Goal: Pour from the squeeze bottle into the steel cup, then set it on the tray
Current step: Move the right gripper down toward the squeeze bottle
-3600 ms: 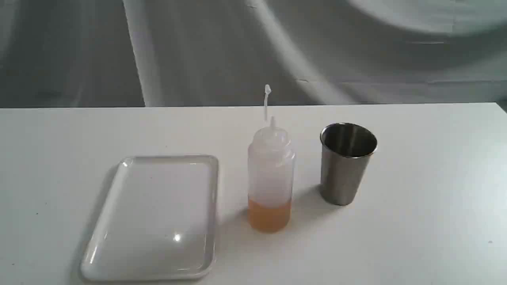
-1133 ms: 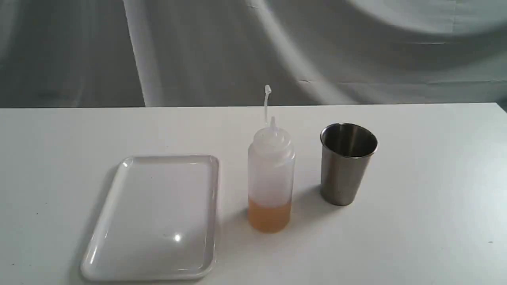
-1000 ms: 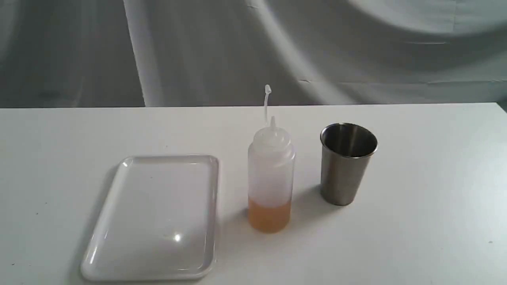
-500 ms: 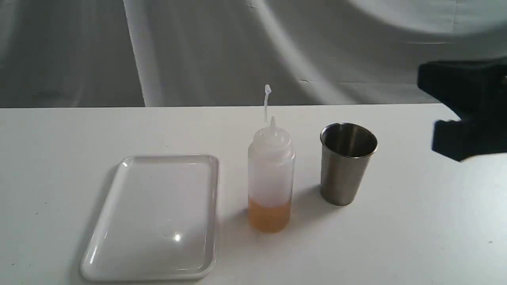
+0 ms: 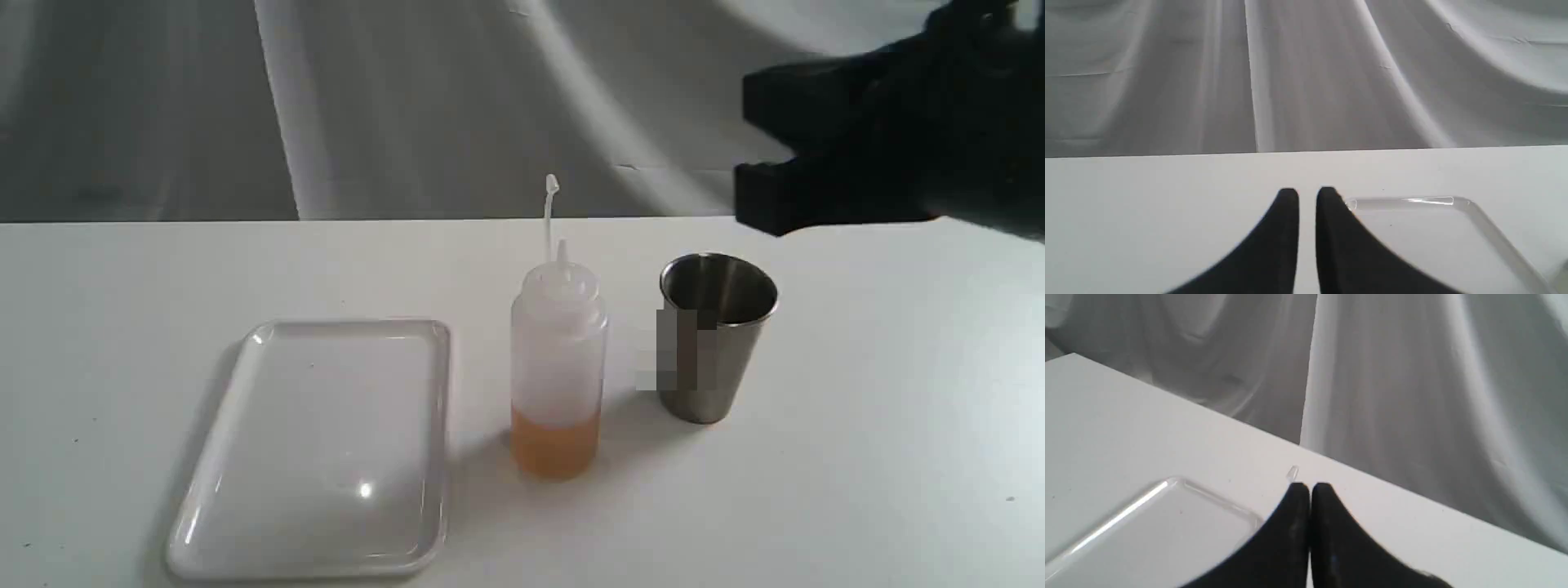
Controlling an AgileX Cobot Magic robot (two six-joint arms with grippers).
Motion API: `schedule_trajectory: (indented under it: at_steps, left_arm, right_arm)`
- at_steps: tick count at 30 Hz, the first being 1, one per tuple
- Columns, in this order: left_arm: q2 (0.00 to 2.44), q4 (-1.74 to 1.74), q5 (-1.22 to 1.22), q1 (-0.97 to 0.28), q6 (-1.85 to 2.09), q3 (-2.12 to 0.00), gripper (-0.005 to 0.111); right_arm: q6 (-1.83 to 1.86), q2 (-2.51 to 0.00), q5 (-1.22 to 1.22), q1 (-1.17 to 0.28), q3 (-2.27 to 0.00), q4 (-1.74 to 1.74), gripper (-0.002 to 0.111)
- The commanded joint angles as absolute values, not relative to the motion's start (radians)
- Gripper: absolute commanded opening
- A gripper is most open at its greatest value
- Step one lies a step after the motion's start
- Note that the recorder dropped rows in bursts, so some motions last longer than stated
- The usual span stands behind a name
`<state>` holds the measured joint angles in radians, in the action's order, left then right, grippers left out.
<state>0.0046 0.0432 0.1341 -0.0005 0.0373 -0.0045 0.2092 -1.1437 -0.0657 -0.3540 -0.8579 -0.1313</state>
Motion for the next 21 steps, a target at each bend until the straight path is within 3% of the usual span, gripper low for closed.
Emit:
schedule_trajectory:
  at_steps: [1,7,21]
  left_arm:
    - [0.000,0.046,0.133,0.000,0.033,0.000,0.008]
    - [0.000,0.046,0.133,0.000,0.033,0.000,0.008]
    - [0.000,0.046,0.133,0.000,0.036,0.000,0.008]
  right_arm:
    - [0.040,-1.219,0.000,-0.387,-0.862,0.027,0.000]
    - [0.040,-1.360,0.143,-0.470,-0.839,0.020,0.000]
    - [0.152,-1.525,0.529,-0.536,-0.549,-0.188,0.000]
